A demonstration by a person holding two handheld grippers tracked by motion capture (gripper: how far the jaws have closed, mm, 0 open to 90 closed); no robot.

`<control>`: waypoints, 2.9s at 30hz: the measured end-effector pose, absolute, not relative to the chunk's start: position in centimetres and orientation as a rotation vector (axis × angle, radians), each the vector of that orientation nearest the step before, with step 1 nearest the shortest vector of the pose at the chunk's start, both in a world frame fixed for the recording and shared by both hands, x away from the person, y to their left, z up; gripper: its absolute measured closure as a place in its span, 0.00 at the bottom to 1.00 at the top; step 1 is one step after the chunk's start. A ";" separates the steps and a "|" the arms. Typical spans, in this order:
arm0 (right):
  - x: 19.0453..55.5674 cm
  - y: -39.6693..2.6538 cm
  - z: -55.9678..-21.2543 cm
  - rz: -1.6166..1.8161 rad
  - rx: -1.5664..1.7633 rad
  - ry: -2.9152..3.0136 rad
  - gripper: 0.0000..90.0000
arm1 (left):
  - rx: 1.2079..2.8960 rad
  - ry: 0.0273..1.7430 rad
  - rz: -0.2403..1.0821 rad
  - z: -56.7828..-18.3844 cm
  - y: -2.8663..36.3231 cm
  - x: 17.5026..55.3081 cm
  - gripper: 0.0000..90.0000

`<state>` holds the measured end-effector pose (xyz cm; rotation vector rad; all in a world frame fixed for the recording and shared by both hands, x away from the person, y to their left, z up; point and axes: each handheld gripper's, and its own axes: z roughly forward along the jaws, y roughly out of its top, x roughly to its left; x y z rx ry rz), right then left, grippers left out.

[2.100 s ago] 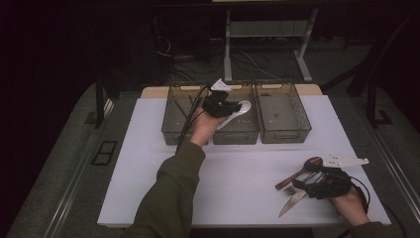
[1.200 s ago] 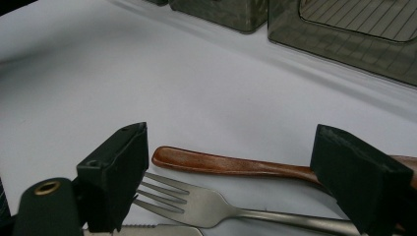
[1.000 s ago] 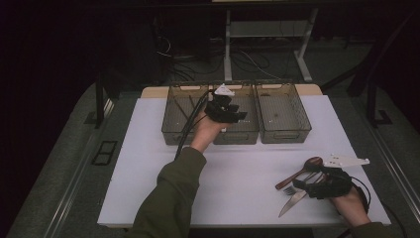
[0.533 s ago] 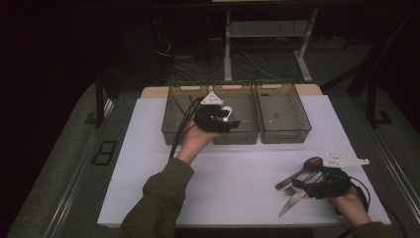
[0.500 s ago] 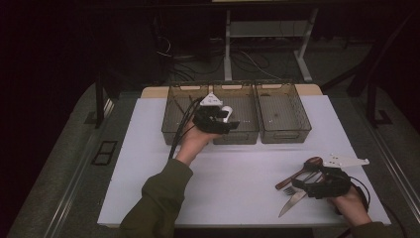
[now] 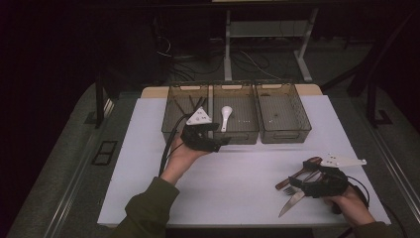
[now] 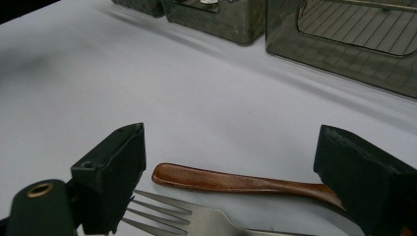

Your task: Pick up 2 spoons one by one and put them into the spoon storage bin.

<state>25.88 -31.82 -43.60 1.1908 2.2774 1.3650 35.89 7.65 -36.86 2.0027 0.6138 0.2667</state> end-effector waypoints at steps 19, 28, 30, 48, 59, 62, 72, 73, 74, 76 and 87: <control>25.8 -32.2 -42.7 1.328 1.158 2.391 0.18 | 1.957 0.662 0.276 -40.9 13.6 30.3 0.19; 26.0 -32.5 -42.7 1.328 1.165 2.418 0.51 | 1.954 0.705 0.285 -42.3 15.3 28.5 0.11; 26.1 -32.4 -42.8 1.335 1.163 2.437 0.61 | 1.965 0.715 0.281 -42.6 15.5 28.3 0.08; 27.0 -31.5 -44.4 1.155 1.160 2.541 0.99 | 2.021 0.733 0.248 -43.7 15.7 27.0 0.00; 27.3 -31.0 -44.8 1.136 1.127 2.563 0.99 | 2.044 0.711 0.233 -43.9 15.3 27.1 0.00; 27.5 -30.8 -44.8 1.134 1.124 2.565 0.99 | 2.043 0.709 0.230 -43.9 15.3 27.1 0.00; 28.8 -30.0 -44.9 1.131 1.117 2.540 0.99 | 2.043 0.704 0.227 -43.8 15.3 27.1 0.00; 29.0 -29.9 -45.0 1.132 1.116 2.537 0.99 | 2.042 0.704 0.226 -43.8 15.3 27.1 0.00; 29.2 -29.8 -45.0 1.133 1.114 2.537 0.99 | 2.042 0.705 0.226 -43.8 15.3 27.1 0.00; 29.7 -29.7 -45.0 1.135 1.114 2.532 0.99 | 2.042 0.705 0.226 -43.8 15.3 27.1 0.00; 31.8 -29.3 -45.3 1.131 1.149 2.496 0.99 | 2.038 0.704 0.220 -43.9 15.2 27.1 0.00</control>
